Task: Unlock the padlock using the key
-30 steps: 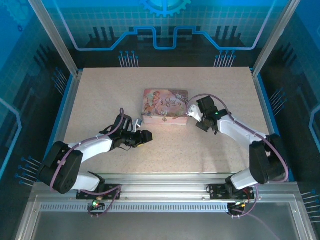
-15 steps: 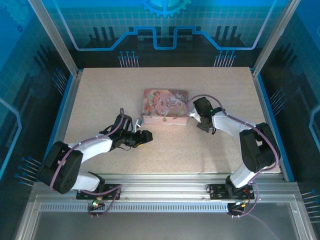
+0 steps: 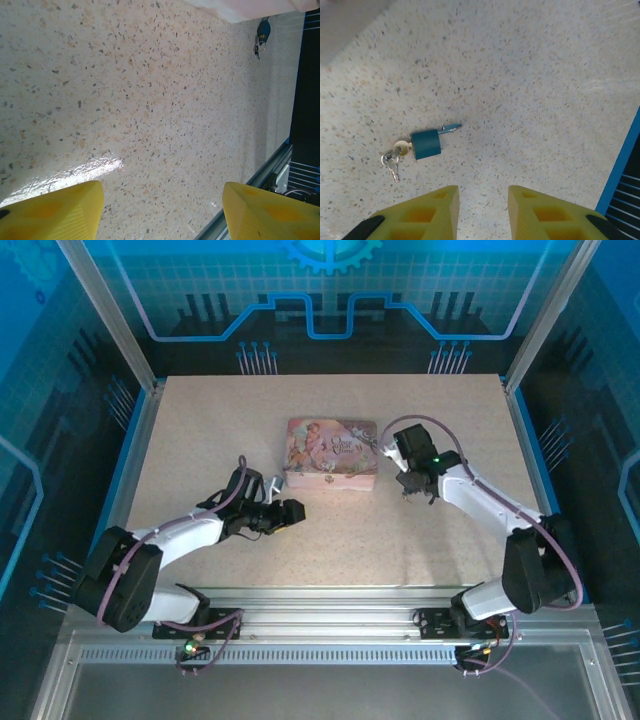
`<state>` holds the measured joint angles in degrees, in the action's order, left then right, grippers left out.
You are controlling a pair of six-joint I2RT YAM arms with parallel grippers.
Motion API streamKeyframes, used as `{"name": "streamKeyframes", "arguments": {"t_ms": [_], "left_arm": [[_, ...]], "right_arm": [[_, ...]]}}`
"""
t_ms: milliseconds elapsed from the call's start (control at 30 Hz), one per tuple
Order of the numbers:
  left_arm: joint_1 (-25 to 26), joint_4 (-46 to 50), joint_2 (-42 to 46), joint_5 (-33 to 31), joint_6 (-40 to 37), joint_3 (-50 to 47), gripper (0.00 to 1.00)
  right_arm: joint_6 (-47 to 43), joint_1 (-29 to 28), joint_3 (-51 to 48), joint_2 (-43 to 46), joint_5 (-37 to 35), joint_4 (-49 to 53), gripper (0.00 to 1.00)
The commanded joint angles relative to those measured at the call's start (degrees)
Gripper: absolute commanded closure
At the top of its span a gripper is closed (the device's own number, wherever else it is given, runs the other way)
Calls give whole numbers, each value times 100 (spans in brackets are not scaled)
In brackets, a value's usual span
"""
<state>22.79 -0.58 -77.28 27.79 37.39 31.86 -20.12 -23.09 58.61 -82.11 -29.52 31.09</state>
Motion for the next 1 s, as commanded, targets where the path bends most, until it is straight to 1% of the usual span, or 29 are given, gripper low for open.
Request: {"name": "streamKeyframes", "arguments": {"t_ms": [0,133,167,267,300,333,367,500,600,667,733,800,900,967], "left_arm": [[-50,285,253,-162,-125,287,34],[-159,577,451,-335,-291,505,32],[-185,721,511,-426,-359,597,31],[-247,1042,666,-690,-518,862,24],[-269,1140,702,-763,-572,950,4],[-298,1275,734,-843,-647,1051,1],[-325,1434,753,-926,-747,1189,1],[-426,2131,773,-1511,-1199,1710,1],[-518,2328,937,-2239,-1389,1936,1],[-562,2249,1074,-2792,-1540,1956,1],[-595,1973,1198,-3397,-1818,1864,1],[-638,1616,1309,-3807,-2208,1695,1],[-881,1335,1390,-4157,-2558,1524,1],[-1085,1093,1397,-4266,-2834,1350,1]], "right_arm": [[415,-64,-23,319,216,117,65],[830,-64,-250,729,581,87,62],[932,-61,-312,847,708,54,60],[1227,-51,-457,1133,943,-49,53],[1305,-53,-498,1196,986,-96,50],[1393,-44,-521,1251,1027,-120,7],[1470,-40,-525,1273,1097,-121,0],[1811,2,-628,1368,1167,-370,0],[2207,125,-734,1512,1159,-716,0],[2420,252,-864,1632,1188,-1065,0],[2733,396,-1150,1734,766,-1623,0],[2901,538,-1444,1832,432,-2220,0],[2813,808,-1971,2008,520,-3164,0],[2565,880,-2325,2067,298,-3865,0]]}}
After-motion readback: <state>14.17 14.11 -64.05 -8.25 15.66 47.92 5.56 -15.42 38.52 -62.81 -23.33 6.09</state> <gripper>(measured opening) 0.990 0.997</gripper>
